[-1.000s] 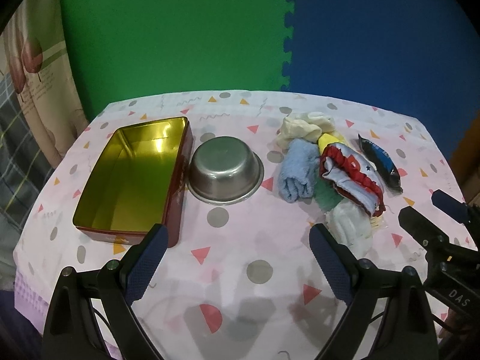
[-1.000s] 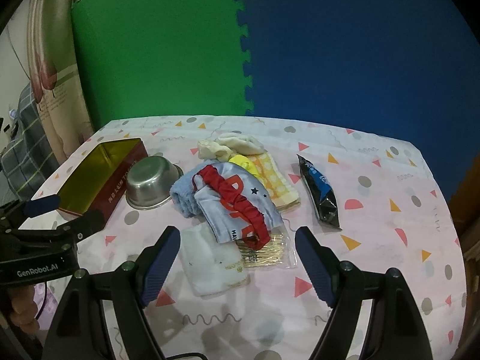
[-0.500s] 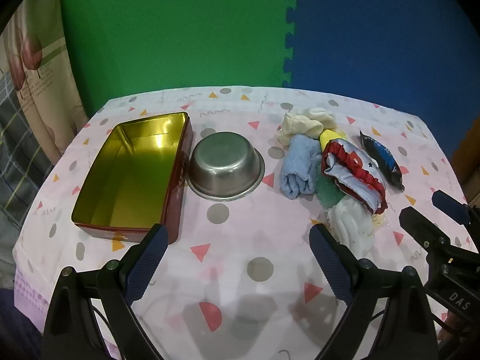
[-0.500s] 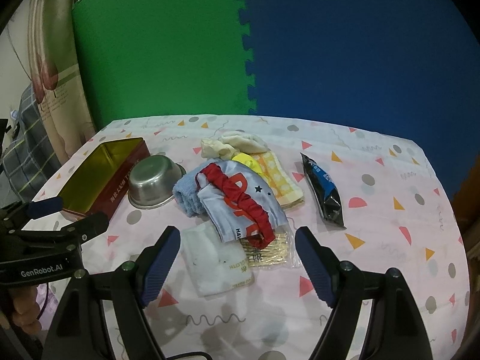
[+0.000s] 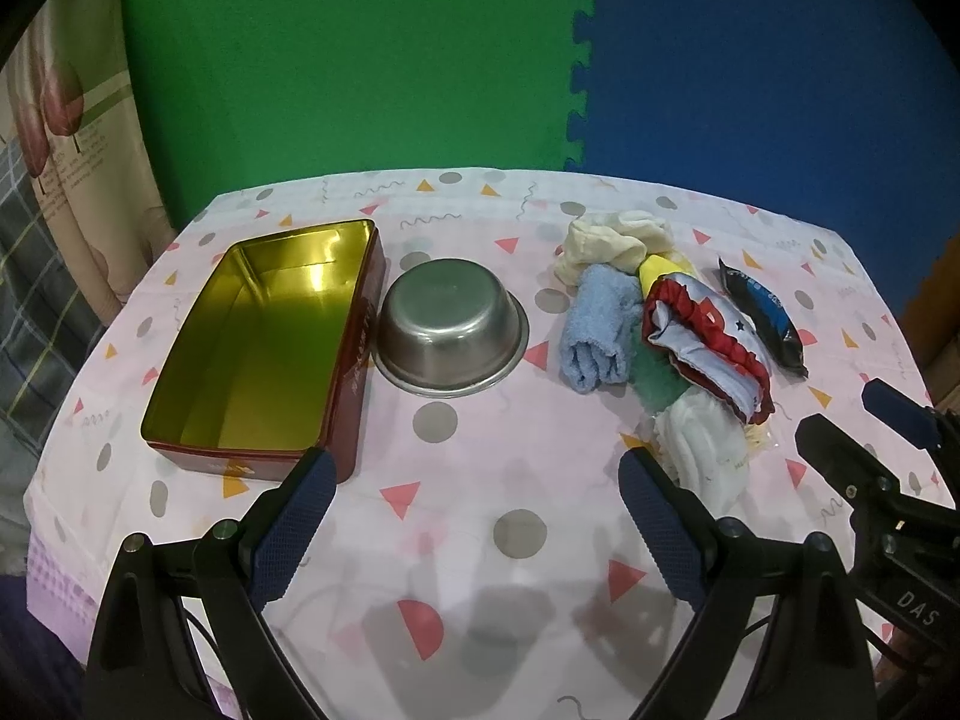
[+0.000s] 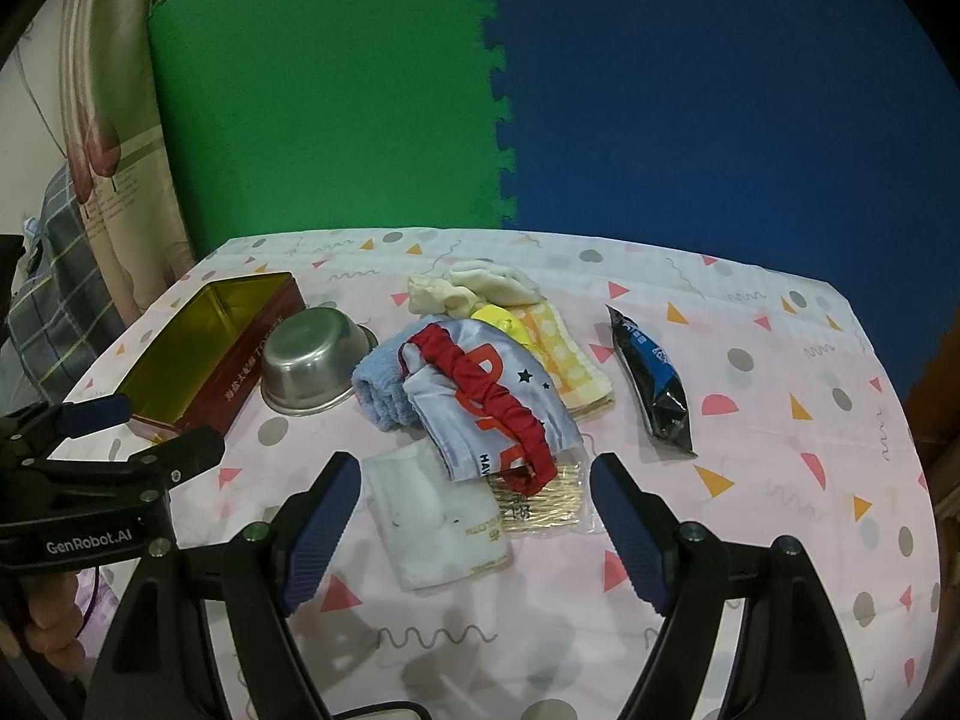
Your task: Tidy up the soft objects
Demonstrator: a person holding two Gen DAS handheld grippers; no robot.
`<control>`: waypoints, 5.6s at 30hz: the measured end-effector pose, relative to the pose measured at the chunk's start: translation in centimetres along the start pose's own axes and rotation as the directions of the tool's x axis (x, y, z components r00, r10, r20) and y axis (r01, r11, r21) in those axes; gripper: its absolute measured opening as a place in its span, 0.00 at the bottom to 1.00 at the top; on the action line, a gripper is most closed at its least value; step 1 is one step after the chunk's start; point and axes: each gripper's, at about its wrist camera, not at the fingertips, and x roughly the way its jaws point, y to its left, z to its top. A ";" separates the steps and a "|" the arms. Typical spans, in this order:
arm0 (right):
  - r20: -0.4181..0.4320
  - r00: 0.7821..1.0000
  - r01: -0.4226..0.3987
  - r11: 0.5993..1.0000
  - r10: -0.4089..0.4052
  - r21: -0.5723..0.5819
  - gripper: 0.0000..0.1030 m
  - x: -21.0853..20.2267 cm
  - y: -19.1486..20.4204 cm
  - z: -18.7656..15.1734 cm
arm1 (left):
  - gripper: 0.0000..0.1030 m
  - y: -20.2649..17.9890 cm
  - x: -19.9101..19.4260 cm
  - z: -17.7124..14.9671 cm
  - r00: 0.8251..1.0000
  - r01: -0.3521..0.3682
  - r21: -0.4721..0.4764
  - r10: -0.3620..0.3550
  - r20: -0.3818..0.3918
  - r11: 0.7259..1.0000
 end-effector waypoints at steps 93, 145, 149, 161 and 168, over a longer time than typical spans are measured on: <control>-0.034 0.999 -0.030 0.996 0.027 -0.088 0.32 8.8 -1.5 2.4 | 0.91 -3.3 5.4 -0.8 0.991 0.048 0.101 -0.035 -0.126 0.994; -0.074 0.985 0.170 0.951 -0.156 0.257 0.33 8.8 -14.5 -4.1 | 0.23 -12.1 8.1 -1.2 0.909 0.388 0.164 -0.347 -0.230 0.907; -0.075 0.985 0.170 0.951 -0.156 0.258 0.34 8.8 -14.5 -4.1 | 0.14 -11.9 7.3 -1.3 0.903 0.409 0.184 -0.367 -0.226 0.894; -0.076 0.986 0.163 0.949 -0.148 0.269 0.34 8.8 -14.5 -4.1 | 0.13 -9.6 4.9 -0.6 0.909 0.406 0.188 -0.374 -0.185 0.894; -0.074 0.987 0.159 0.948 -0.144 0.275 0.34 8.8 -14.6 -4.1 | 0.13 -7.2 3.6 1.1 0.949 0.313 0.190 -0.296 -0.113 0.931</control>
